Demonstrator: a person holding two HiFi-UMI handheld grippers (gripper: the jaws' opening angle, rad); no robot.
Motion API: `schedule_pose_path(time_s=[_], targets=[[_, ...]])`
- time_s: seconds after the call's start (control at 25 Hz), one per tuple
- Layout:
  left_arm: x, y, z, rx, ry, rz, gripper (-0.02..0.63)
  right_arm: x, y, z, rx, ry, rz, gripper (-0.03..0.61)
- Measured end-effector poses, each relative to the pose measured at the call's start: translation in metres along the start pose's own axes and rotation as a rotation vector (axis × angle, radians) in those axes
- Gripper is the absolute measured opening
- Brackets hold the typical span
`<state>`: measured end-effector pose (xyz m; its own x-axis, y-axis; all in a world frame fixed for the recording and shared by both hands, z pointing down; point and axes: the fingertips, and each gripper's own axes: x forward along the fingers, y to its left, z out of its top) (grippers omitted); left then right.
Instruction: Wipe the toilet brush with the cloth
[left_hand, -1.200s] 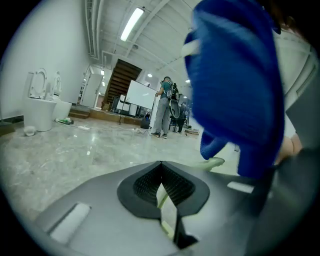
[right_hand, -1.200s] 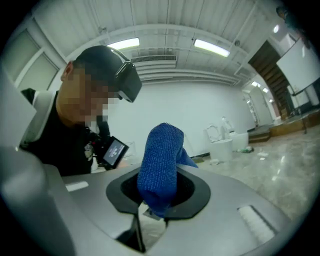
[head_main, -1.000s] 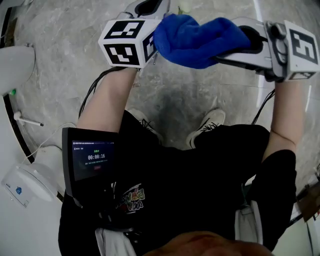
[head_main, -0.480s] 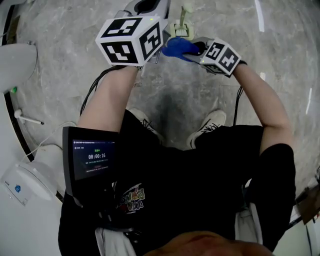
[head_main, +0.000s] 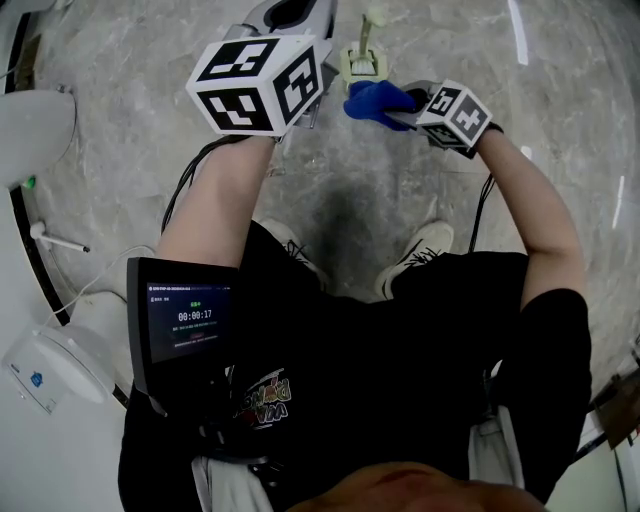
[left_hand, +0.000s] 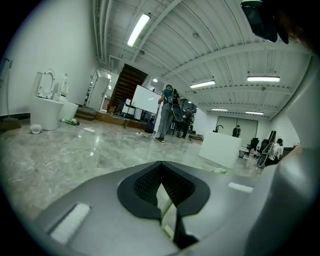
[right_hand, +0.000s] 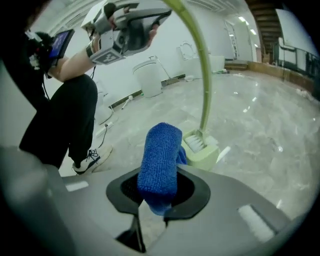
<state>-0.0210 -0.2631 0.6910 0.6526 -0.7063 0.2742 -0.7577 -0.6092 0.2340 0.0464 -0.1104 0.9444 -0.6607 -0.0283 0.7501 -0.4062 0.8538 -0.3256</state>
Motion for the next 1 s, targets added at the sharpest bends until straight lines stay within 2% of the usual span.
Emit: schedule_pose_path(time_s=[0.08, 0.2, 0.36, 0.48, 0.64, 0.84, 1.0], targets=[[0.000, -0.001, 0.000, 0.005, 0.000, -0.004, 0.008, -0.015, -0.016, -0.013, 0.097, -0.007, 0.004, 0.083], [0.001, -0.001, -0.001, 0.005, 0.003, -0.005, 0.008, -0.044, -0.059, -0.027, 0.255, -0.074, -0.083, 0.083], [0.000, 0.001, -0.002, 0.008, 0.008, -0.002, 0.008, -0.082, -0.122, -0.026, 0.482, -0.237, -0.314, 0.083], [0.000, 0.003, -0.005, 0.012, 0.019, 0.003, 0.008, -0.086, -0.152, -0.029, 0.593, -0.267, -0.474, 0.084], [-0.001, 0.006, -0.007, 0.014, 0.027, 0.011, 0.008, -0.069, -0.164, -0.033, 0.610, -0.187, -0.592, 0.084], [-0.003, 0.008, -0.012, 0.020, 0.038, 0.016, 0.008, -0.043, -0.159, -0.042, 0.600, -0.107, -0.607, 0.087], [-0.005, 0.011, -0.013, 0.016, 0.038, 0.024, 0.008, -0.035, -0.156, -0.043, 0.613, -0.108, -0.587, 0.095]])
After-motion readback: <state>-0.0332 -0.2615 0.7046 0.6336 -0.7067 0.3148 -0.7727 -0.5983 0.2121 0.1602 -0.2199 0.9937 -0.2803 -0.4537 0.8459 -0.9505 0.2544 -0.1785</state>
